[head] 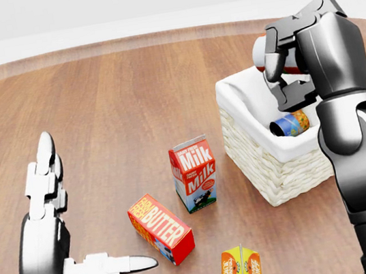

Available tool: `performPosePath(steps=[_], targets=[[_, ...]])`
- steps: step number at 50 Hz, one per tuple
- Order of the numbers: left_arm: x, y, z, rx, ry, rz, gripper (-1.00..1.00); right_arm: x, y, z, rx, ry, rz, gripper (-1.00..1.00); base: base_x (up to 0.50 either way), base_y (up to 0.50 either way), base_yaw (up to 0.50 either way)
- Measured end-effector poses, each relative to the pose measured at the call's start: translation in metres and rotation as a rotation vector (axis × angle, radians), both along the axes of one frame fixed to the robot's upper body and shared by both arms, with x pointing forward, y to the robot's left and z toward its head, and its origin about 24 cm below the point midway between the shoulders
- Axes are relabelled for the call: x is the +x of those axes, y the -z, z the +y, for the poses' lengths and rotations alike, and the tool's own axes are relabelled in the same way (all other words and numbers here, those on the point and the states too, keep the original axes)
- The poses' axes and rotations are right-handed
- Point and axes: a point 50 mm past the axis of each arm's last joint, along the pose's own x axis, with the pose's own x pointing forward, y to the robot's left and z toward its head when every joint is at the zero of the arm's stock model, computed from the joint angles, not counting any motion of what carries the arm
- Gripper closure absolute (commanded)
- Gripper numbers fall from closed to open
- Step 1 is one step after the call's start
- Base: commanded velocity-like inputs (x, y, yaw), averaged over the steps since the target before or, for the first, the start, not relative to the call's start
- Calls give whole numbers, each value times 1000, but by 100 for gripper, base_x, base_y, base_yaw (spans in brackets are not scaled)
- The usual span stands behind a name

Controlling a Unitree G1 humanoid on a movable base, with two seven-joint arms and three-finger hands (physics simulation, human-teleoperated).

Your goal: Pick up the alphabet soup and the tomato sauce, and put them in the basket.

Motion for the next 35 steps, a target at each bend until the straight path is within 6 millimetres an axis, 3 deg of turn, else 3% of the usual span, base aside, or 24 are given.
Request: performPosePath(steps=[18, 35], targets=[[0, 0, 0, 0, 1, -1, -100, 47, 18, -15, -98, 206, 92, 100, 0, 0, 0], [0, 2, 0, -2, 1, 10, -100, 69, 28, -14, -260, 317, 154, 100, 0, 0, 0]])
